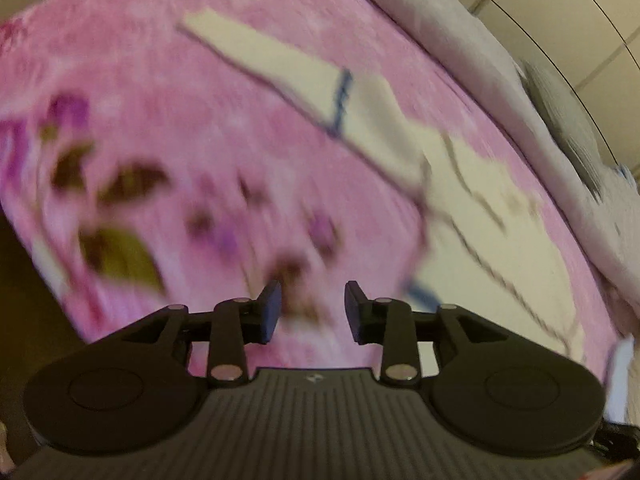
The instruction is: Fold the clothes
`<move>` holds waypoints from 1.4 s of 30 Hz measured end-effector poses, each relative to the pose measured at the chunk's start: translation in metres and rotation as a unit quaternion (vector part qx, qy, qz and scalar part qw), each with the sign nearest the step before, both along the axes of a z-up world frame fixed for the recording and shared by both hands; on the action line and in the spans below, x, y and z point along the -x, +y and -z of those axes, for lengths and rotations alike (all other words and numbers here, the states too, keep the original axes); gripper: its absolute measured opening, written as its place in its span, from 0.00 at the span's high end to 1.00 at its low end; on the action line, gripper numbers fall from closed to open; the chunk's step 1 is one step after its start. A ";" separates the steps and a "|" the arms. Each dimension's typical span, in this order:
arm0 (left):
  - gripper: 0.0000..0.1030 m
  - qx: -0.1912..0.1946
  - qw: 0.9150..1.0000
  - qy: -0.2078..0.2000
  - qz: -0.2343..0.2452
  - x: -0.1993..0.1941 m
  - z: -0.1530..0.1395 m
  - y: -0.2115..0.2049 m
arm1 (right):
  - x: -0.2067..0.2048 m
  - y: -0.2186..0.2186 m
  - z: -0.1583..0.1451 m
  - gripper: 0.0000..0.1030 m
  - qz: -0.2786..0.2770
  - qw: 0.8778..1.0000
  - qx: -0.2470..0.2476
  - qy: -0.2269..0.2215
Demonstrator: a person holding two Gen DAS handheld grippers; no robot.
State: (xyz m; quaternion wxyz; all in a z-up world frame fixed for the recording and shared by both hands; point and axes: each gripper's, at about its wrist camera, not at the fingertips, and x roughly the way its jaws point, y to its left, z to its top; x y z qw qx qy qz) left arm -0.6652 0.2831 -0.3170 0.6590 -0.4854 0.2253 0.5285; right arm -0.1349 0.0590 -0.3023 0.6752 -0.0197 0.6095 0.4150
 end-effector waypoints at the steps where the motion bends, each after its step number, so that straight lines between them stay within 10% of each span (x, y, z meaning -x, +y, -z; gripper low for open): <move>1: 0.71 -0.003 1.000 -0.008 -0.012 0.008 0.004 0.022 | 0.000 0.015 0.001 0.88 0.003 1.000 0.001 -0.001; 6: 0.70 0.007 0.999 -0.012 -0.047 0.041 0.028 0.124 | 0.006 0.084 0.003 0.87 0.043 0.999 0.000 0.015; 7: 0.70 0.008 0.999 -0.011 -0.050 0.046 0.031 0.144 | 0.010 0.096 0.003 0.70 0.056 0.998 -0.001 0.026; 8: 0.70 0.007 0.999 -0.010 -0.053 0.050 0.034 0.161 | 0.014 0.108 0.002 0.32 0.071 0.997 -0.009 0.036; 10: 0.70 0.004 0.998 -0.006 -0.061 0.058 0.040 0.195 | 0.022 0.125 -0.001 0.05 0.093 0.994 -0.029 0.046; 17: 0.70 0.019 0.989 -0.046 -0.141 0.085 0.074 0.263 | 0.034 0.173 0.001 0.05 0.111 0.993 -0.018 0.047; 21: 0.96 -0.019 0.988 -0.016 -0.150 0.080 0.068 0.257 | 0.035 0.176 0.003 0.05 0.119 0.991 -0.011 0.054; 26: 0.96 -0.087 0.985 0.040 -0.143 0.080 0.034 0.194 | 0.035 0.167 0.004 0.05 0.124 0.990 -0.004 0.061; 32: 0.89 -0.043 0.986 0.082 -0.141 0.090 0.057 0.155 | 0.030 0.145 0.002 0.05 0.098 0.994 0.015 0.043; 38: 0.88 -0.031 0.981 0.113 -0.153 0.083 0.006 0.096 | 0.016 0.105 -0.022 0.05 0.036 0.998 0.037 -0.033; 42: 0.88 -0.016 0.993 0.074 -0.092 0.034 -0.038 0.018 | 0.009 0.050 -0.051 0.05 -0.013 0.998 0.024 -0.062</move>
